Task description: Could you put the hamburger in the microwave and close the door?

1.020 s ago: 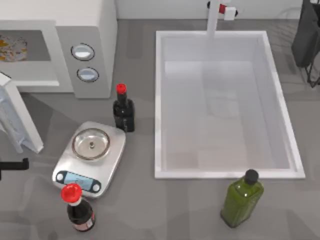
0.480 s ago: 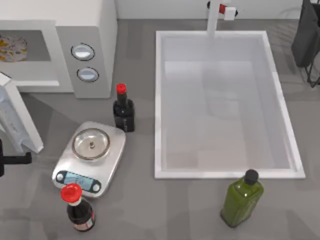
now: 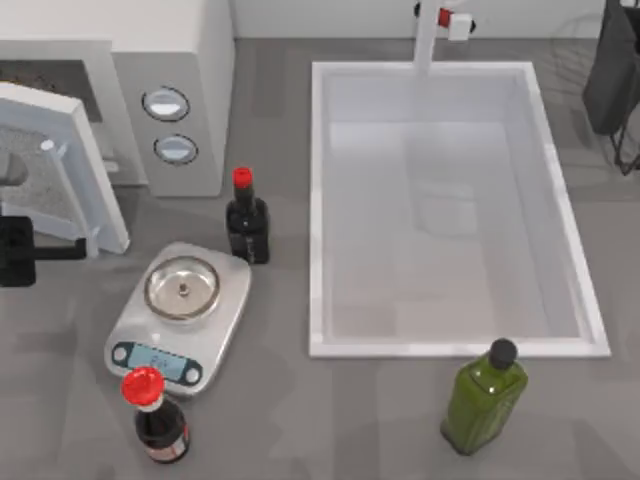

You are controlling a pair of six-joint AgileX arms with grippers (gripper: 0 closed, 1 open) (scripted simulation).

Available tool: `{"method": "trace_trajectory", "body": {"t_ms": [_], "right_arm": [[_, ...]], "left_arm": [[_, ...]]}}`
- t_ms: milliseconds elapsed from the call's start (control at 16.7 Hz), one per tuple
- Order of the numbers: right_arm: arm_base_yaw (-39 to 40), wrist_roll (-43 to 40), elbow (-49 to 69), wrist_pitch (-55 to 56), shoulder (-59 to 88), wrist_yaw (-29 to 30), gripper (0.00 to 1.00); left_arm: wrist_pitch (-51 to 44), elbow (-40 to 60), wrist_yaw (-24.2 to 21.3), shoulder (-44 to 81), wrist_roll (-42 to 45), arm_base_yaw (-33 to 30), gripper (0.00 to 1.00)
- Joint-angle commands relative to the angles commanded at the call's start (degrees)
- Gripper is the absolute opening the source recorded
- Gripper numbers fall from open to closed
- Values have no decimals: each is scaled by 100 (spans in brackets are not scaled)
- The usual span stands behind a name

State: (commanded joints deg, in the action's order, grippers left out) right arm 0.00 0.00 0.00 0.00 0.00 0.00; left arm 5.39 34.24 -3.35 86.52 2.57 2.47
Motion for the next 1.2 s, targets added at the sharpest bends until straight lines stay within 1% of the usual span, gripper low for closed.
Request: {"method": "trace_trajectory", "body": {"t_ms": [180,540,720,960,1080,1200], "right_arm": [[0,0,0,0,0,0,100],[0,0,0,0,0,0,100],[0,0,0,0,0,0,100],[0,0,0,0,0,0,100],[0,0,0,0,0,0,100],[0,0,0,0,0,0,100]], "left_arm": [[206,278,25,329,-20,-34,0],[176,351,20,400,-18,-26,0],[112,925,20,983,-22,-103,0],[27,2126,64,2019,-71,-130,0],[8,2458,79,2320,-85,-129,0],[6,2549,84,2402,-88,-129,0]]}}
